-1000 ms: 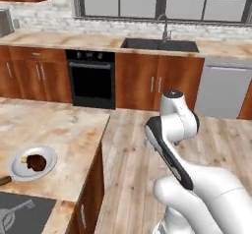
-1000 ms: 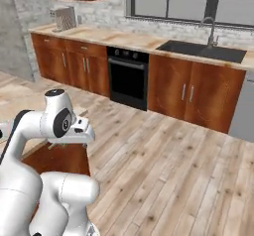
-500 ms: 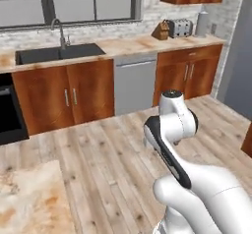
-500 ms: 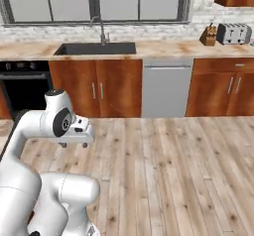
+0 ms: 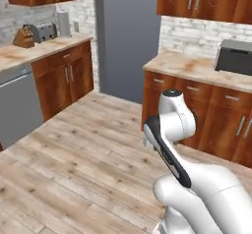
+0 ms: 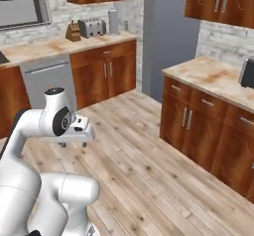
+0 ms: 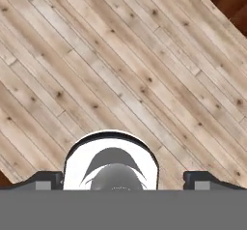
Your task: Place one of the steaks on the plate and the other in the bowl. Then place the bowl in the fridge.
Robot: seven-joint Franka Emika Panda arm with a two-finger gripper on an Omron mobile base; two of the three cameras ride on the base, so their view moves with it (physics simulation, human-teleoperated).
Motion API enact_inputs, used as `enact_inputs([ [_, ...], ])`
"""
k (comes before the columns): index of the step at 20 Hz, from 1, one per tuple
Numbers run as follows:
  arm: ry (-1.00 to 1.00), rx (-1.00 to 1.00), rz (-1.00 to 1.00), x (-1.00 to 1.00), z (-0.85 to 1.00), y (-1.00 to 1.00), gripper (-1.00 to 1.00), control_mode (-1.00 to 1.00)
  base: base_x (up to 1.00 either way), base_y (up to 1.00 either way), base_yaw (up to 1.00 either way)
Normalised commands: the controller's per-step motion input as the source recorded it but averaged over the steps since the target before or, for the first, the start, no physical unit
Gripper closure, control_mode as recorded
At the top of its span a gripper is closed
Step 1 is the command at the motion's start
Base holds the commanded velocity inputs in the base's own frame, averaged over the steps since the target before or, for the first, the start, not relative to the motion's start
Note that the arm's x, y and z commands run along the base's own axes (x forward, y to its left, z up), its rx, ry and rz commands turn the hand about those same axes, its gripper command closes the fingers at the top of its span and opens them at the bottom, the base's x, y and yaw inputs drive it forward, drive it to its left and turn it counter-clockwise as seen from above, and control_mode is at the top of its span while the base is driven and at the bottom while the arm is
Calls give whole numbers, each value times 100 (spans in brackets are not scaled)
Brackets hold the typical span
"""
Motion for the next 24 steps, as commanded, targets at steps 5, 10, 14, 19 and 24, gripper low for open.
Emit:
enact_inputs([
  [5, 0, 0, 0, 0, 0, 0, -100, 100, 0, -11, -99],
  [10, 0, 0, 0, 0, 0, 0, -100, 100, 8, -26, -89],
  [14, 0, 0, 0, 0, 0, 0, -100, 100, 37, -98, -26],
  [19, 0, 0, 0, 0, 0, 0, -100, 100, 22, -100, -3],
  [24, 0, 0, 0, 0, 0, 0, -100, 100, 11, -100, -27],
])
